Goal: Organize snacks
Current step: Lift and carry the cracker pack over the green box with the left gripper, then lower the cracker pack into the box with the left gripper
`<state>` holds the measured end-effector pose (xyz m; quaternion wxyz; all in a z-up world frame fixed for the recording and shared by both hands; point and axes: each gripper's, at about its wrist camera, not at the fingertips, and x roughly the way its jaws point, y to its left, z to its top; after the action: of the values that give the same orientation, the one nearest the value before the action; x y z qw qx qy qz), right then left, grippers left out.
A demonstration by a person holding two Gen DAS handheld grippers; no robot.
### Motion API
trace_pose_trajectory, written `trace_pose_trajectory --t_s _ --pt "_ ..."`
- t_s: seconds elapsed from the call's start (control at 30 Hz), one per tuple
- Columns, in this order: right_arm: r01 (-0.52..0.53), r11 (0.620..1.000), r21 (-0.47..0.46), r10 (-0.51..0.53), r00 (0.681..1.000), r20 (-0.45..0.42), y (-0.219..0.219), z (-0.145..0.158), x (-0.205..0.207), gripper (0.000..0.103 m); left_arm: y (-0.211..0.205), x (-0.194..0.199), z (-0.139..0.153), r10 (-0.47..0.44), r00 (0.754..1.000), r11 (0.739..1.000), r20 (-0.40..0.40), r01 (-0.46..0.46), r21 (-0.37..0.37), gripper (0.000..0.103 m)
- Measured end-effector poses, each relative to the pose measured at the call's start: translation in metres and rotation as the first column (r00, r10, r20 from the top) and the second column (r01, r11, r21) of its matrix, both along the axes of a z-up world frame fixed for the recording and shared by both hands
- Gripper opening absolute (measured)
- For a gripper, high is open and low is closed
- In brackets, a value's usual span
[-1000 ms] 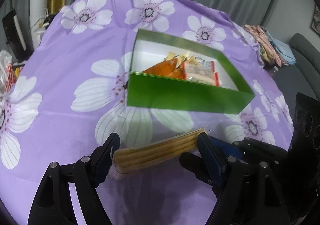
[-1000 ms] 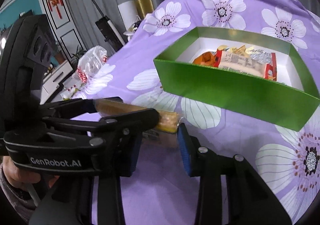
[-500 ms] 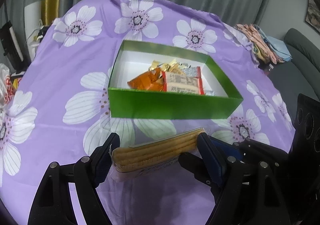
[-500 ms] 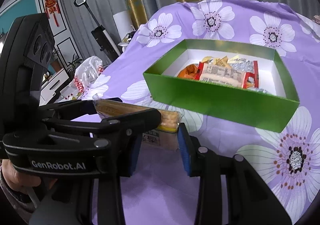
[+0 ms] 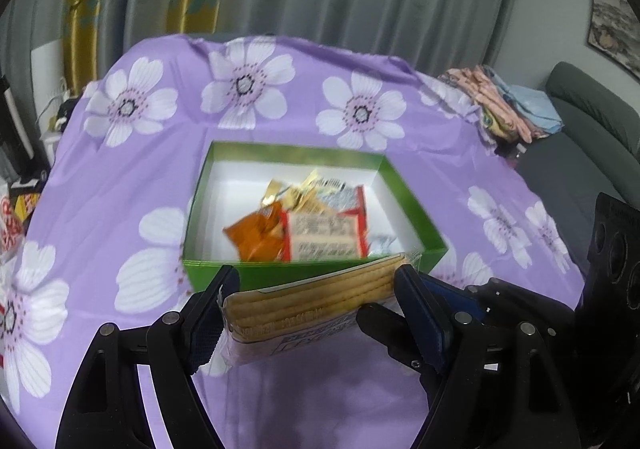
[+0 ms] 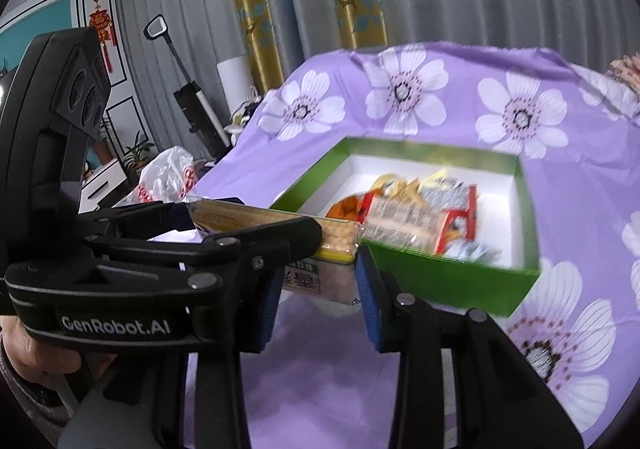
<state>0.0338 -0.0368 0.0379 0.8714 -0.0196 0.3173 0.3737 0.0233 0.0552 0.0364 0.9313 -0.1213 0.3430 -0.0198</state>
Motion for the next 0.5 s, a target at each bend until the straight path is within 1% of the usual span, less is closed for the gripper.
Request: trace_pose_trajectory --t_s 0.3,0.5 --pt "0.053 0.998 0.016 -0.053 0.998 0.038 -0.018 0.020 0.021 0.037 -0.016 0.028 0.022 -0.044 0.998 0.999 0.036 0.043 0.005 0.080" --pt "0.066 0.998 0.014 -0.067 0.996 0.063 -0.023 0.026 0.030 0.037 -0.022 0.042 0.029 -0.057 0.997 0.998 0.051 0.057 -0.002 0.080"
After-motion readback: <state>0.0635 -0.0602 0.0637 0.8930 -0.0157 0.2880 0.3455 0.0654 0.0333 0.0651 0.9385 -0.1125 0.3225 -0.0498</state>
